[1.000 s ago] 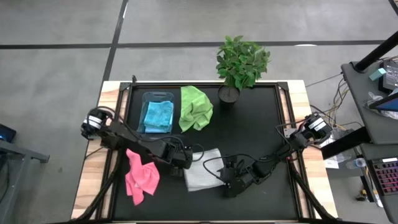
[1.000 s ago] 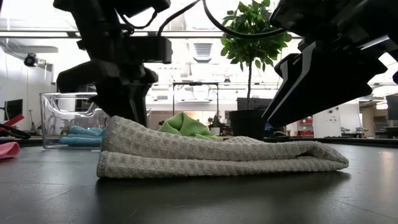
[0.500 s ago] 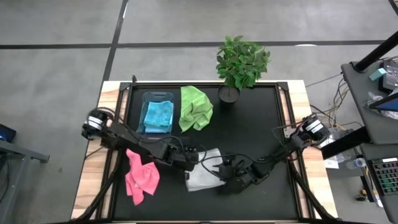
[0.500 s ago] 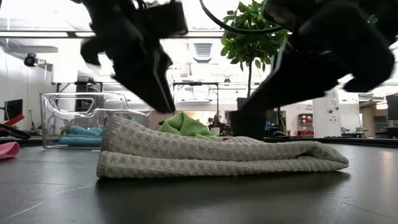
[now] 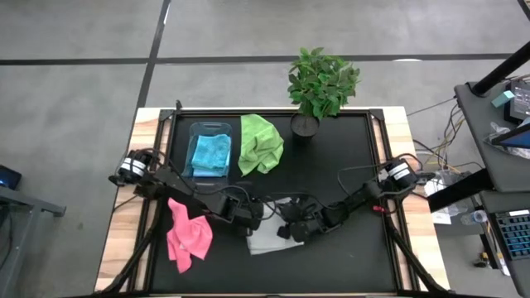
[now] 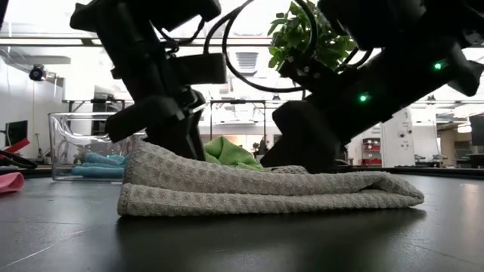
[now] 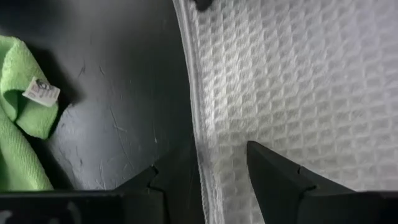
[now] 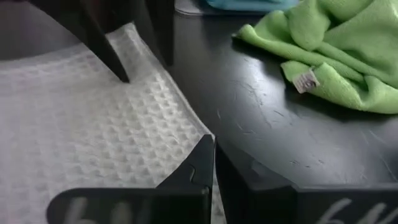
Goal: Fold microfiber towels
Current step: Fold the white microfiber towel
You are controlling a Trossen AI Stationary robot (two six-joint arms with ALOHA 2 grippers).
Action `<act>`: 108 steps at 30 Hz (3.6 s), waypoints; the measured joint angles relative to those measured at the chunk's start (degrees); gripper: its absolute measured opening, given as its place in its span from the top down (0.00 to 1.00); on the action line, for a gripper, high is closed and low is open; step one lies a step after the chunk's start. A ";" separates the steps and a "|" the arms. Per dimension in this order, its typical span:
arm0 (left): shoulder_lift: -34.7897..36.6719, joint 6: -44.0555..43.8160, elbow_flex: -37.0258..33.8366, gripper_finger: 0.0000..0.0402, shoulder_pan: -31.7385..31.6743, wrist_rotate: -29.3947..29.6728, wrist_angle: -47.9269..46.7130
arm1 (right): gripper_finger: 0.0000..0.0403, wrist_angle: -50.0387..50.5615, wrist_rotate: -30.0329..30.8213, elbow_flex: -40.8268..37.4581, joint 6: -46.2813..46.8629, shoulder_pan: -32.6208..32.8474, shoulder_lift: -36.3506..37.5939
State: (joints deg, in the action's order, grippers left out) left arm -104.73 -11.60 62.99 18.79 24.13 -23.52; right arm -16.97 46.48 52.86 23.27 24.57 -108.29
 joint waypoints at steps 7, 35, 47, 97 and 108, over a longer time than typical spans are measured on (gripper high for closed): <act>0.00 -0.12 -0.84 0.64 -0.02 0.01 0.12 | 0.98 2.62 -0.35 -0.20 2.39 -0.03 -0.02; 11.76 1.52 -1.56 0.64 4.87 -9.65 -0.02 | 0.85 22.92 -28.51 -0.37 26.09 -0.13 18.60; 11.41 -4.25 -7.95 0.64 11.47 -15.07 1.02 | 0.48 33.86 -38.29 -0.44 39.01 -0.08 20.12; 10.99 -4.89 -19.70 0.64 10.90 -12.71 22.97 | 0.37 8.00 -34.28 -8.20 37.31 -2.62 11.96; 10.99 -6.31 -22.47 0.64 10.80 -12.15 26.95 | 0.64 6.51 -34.83 -8.37 37.14 -2.62 13.14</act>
State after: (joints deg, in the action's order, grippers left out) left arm -93.73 -17.91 40.52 29.58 11.98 3.44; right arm -10.46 11.65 44.49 60.41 21.96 -95.15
